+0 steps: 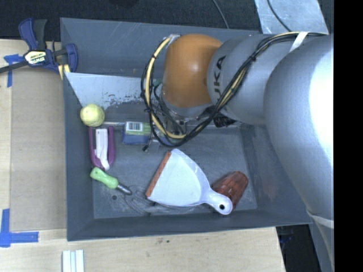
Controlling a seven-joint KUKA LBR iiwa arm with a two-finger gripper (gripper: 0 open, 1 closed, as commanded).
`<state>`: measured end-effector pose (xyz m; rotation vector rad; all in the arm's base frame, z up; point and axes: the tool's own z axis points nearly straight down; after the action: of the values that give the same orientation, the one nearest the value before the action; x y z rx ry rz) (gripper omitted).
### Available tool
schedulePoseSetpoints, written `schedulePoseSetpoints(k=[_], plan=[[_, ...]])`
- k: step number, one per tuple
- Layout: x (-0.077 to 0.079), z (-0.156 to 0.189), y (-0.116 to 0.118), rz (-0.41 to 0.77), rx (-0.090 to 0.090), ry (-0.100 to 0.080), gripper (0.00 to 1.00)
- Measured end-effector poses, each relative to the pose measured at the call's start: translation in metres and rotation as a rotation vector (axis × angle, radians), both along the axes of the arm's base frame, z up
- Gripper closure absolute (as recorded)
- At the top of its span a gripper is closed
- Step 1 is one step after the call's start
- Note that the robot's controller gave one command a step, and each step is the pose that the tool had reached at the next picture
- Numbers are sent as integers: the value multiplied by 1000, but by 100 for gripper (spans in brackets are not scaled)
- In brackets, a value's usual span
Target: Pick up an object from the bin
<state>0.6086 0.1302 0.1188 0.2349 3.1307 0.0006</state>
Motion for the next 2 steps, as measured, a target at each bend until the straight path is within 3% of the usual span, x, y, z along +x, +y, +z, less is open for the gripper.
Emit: schedulePoseSetpoints(k=[1, 2], plan=[[3, 26, 0, -1, 2, -10, 100], [3, 28, 0, -1, 2, -11, 100]])
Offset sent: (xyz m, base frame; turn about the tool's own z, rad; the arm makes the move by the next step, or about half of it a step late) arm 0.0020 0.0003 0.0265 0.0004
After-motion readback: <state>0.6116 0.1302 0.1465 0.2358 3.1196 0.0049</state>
